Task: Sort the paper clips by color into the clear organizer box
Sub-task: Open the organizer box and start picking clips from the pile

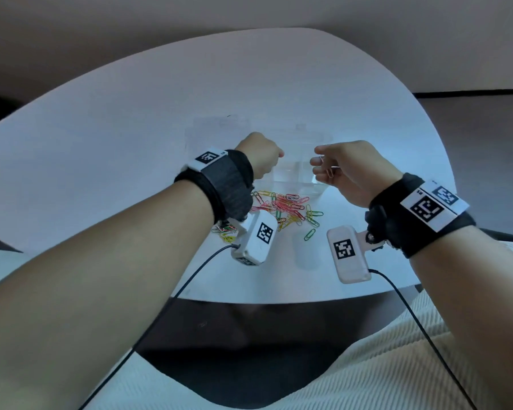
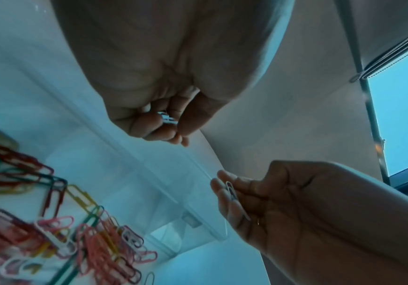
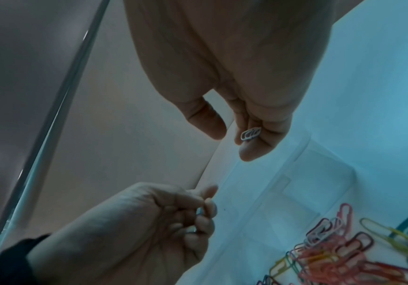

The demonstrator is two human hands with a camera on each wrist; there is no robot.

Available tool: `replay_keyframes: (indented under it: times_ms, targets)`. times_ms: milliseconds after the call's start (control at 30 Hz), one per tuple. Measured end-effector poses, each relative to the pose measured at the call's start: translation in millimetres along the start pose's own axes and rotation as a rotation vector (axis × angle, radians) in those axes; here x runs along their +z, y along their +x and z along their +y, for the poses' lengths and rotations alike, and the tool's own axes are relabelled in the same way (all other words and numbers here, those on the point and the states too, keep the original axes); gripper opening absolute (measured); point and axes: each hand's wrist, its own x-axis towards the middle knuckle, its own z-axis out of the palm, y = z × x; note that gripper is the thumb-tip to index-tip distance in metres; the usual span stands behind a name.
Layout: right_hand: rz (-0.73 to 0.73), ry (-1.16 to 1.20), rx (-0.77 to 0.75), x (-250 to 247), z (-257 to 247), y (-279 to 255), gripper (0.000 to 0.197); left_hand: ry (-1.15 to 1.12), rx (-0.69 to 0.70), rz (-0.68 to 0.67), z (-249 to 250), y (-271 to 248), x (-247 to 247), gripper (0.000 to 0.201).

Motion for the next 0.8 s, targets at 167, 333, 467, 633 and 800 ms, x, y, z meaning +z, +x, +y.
replay_keyframes:
  times_ms: [167, 333, 467, 633, 800]
  targets:
    - [0.040, 0.010, 0.033, 2, 1, 9, 0.004, -0.284, -0.021, -0.016, 4, -3, 22, 0.013]
    - [0.036, -0.029, 0.094, -3, -3, 13, 0.042, -0.457, -0.022, -0.043, 16, -6, 42, 0.018]
    - [0.089, -0.034, -0.002, -7, -13, 1, 0.017, -0.461, -0.017, -0.057, 21, -3, 56, 0.015]
    - [0.102, -0.083, -0.105, -19, -21, -9, 0.015, -0.361, 0.060, -0.101, 16, -5, 56, 0.015]
    - [0.015, -0.368, -0.219, -31, -26, -24, 0.015, -0.302, 0.243, -0.032, 12, -29, 34, 0.026]
